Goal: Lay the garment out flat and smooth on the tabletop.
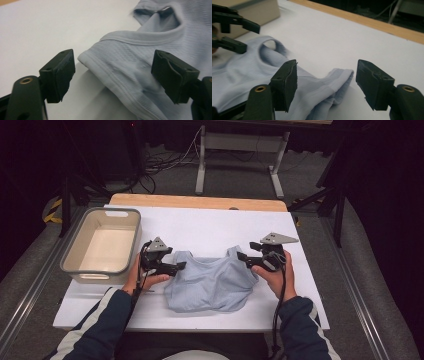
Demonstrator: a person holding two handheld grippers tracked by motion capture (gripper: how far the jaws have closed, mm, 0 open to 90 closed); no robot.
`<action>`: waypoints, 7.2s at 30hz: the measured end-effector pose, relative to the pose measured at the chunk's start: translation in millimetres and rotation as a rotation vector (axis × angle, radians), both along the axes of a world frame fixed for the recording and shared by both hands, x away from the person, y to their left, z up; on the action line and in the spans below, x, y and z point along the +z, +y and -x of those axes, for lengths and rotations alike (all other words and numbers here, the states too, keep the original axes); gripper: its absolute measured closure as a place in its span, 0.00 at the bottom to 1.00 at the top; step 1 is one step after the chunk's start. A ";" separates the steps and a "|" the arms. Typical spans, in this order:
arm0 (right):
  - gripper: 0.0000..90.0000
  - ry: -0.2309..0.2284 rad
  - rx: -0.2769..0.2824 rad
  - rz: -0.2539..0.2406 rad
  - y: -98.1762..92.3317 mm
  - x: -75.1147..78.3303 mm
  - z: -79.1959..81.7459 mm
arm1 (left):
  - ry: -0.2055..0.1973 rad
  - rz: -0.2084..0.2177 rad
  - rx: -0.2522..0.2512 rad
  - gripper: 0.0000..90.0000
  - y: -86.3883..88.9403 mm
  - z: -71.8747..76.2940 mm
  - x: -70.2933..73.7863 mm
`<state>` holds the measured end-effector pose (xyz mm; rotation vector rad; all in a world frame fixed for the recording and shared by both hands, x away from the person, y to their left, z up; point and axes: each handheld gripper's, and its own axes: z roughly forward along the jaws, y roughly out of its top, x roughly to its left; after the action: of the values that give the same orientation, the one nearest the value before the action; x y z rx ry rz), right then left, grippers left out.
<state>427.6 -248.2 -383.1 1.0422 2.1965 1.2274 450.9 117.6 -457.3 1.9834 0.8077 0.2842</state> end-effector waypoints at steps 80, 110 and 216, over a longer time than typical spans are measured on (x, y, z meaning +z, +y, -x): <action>0.98 -0.014 0.205 -0.041 2.7 1.5 -17.5 | -0.063 0.029 -0.134 0.69 -3.2 5.0 19.5; 0.98 -0.106 0.239 -0.060 7.0 22.8 6.2 | -0.168 0.121 -0.081 0.98 4.6 13.1 55.6; 0.60 -0.107 -0.085 0.075 12.3 5.3 -57.8 | -0.223 -0.110 0.159 0.46 -36.9 -25.1 58.3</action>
<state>485.3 -236.0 -377.8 1.0055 2.0788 1.1280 476.0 80.6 -398.9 1.9490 0.8198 0.6432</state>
